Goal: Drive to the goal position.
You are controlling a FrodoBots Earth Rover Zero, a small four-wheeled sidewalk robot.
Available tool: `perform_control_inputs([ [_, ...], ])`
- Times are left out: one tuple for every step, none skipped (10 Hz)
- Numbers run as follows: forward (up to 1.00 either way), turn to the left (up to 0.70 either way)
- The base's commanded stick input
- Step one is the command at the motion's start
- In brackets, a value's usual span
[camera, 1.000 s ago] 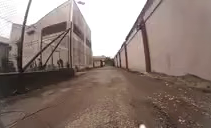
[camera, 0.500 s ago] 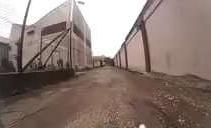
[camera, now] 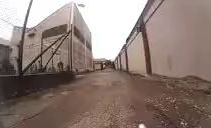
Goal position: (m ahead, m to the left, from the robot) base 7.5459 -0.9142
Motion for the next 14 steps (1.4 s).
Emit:
perform_control_inputs([
  [0.70,0.00],
  [0.70,0.00],
  [0.70,0.00],
  [0.70,0.00],
  [0.70,0.00],
  [0.70,0.00],
  [0.70,0.00],
  [0.70,0.00],
  [0.70,0.00],
  [0.70,0.00],
  [0.70,0.00],
  [0.70,0.00],
  [0.70,0.00],
  [0.70,0.00],
])
